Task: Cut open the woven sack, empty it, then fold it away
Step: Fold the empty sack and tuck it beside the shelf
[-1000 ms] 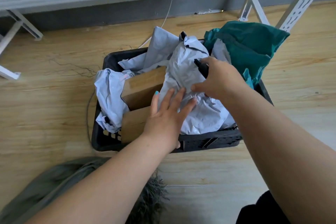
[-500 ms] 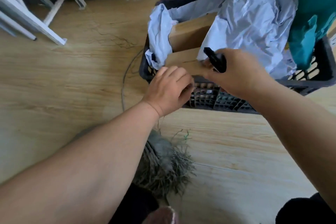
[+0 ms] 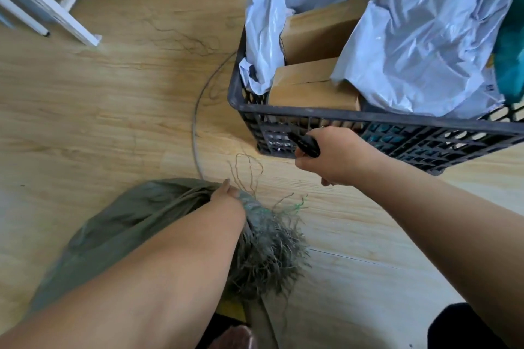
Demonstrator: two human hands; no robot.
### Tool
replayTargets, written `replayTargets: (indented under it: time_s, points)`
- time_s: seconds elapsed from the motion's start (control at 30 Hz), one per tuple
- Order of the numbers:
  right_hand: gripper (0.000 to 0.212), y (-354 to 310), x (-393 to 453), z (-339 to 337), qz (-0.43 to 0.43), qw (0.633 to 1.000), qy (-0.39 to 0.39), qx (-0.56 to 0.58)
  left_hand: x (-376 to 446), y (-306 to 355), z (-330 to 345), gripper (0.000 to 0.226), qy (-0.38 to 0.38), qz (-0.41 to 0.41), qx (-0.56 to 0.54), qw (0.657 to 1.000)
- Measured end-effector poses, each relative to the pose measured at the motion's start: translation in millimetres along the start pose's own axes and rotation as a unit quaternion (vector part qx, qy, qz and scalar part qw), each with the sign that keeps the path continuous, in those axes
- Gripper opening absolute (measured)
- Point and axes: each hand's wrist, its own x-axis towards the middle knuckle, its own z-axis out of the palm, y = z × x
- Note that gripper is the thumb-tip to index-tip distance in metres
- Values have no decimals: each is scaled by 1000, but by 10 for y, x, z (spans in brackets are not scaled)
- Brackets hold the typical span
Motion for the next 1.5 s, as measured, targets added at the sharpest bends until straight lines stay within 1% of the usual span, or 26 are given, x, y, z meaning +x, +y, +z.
replayTargets:
  time_s: [0.03, 0.1, 0.17, 0.23, 0.37, 0.43, 0.47, 0.5, 0.57, 0.7, 0.73, 0.77, 0.8, 0.87, 0.93, 0.97, 1.0, 1.07, 1.1, 1.13, 1.2, 1.27, 1.3, 1.37, 1.43, 1.5]
  points:
    - [15, 14, 11, 3, 5, 1000, -2, -1, -6, -19, -53, 54, 19, 4, -12, 1000]
    - [17, 43, 40, 16, 12, 1000, -3, -7, -30, -76, -212, 39, 118, 7, -97, 988]
    - [21, 66, 61, 30, 27, 999, -4, -25, -56, -136, -365, 27, 239, -9, -206, 949]
    - [29, 89, 72, 58, 48, 997, -7, -51, -130, -142, -458, 25, 318, -22, -291, 902]
    - [67, 83, -6, 155, 71, 997, -17, -8, -361, 10, -464, 26, 395, 3, -347, 851]
    - [77, 63, -95, 198, 83, 996, -19, 4, -586, 67, -434, 27, 423, 24, -378, 823]
    - [74, 34, -159, 203, 95, 995, -24, 16, -719, 77, -423, 25, 429, 27, -399, 810]
    - [61, 2, -230, 203, 105, 994, -24, 33, -859, 76, -420, 22, 434, 25, -426, 793]
    - [21, -129, -421, 138, 118, 992, -13, 53, -1166, 56, -414, 23, 458, 7, -487, 743]
    - [16, -555, -865, -216, 102, 991, 37, 73, -1911, 130, -422, 32, 512, -94, -581, 625]
    - [15, -673, -976, -339, 90, 992, 45, 73, -2138, 153, -456, 34, 497, -136, -632, 579]
    - [18, -786, -1083, -471, 74, 993, 49, 77, -2301, 176, -457, 36, 466, -186, -696, 514]
    - [21, -895, -1188, -609, 58, 994, 49, 79, -2474, 160, -475, 36, 412, -238, -765, 434]
    - [25, -1096, -1401, -899, 25, 996, 44, 74, -2817, 12, -515, 45, 239, -294, -887, 264]
    - [26, -1302, -1625, -1203, -6, 997, 31, 68, -3180, -206, -557, 66, 47, -241, -966, 80]
    - [26, -1406, -1739, -1352, -16, 997, 25, 75, -3343, -302, -563, 71, -17, -199, -980, 2]
    - [26, -1504, -1853, -1501, -17, 995, 18, 93, -3510, -395, -565, 72, -46, -162, -984, -57]
    - [28, -1672, -2084, -1808, 5, 989, 2, 148, -3790, -556, -582, 58, -34, -95, -984, -149]
    - [26, -1723, -2197, -1955, 15, 986, -10, 164, -3891, -623, -586, 45, -14, -74, -979, -188]
    - [23, -1757, -2309, -2100, 18, 986, -27, 164, -4030, -710, -618, 36, 4, -60, -975, -213]
    - [22, -1795, -2531, -2388, 30, 989, -45, 138, -4277, -893, -712, 24, 18, -56, -973, -224]
    - [20, -1781, -2723, -2657, 68, 991, -13, 112, -4493, -1069, -851, 13, 29, -63, -977, -203]
    - [25, -1761, -2807, -2782, 93, 990, 15, 105, -4600, -1130, -949, 15, 40, -45, -980, -190]
    - [32, -1742, -2950, -3039, 138, 986, 51, 81, -4809, -1191, -1160, 14, 66, 2, -988, -141]
    - [25, -1780, -3081, -3300, 153, 980, 81, 95, -5032, -1176, -1386, 30, 115, 28, -991, -69]
    - [32, -1916, -3201, -3574, 149, 962, 163, 163, -5317, -1118, -1612, 45, 183, 45, -982, 21]
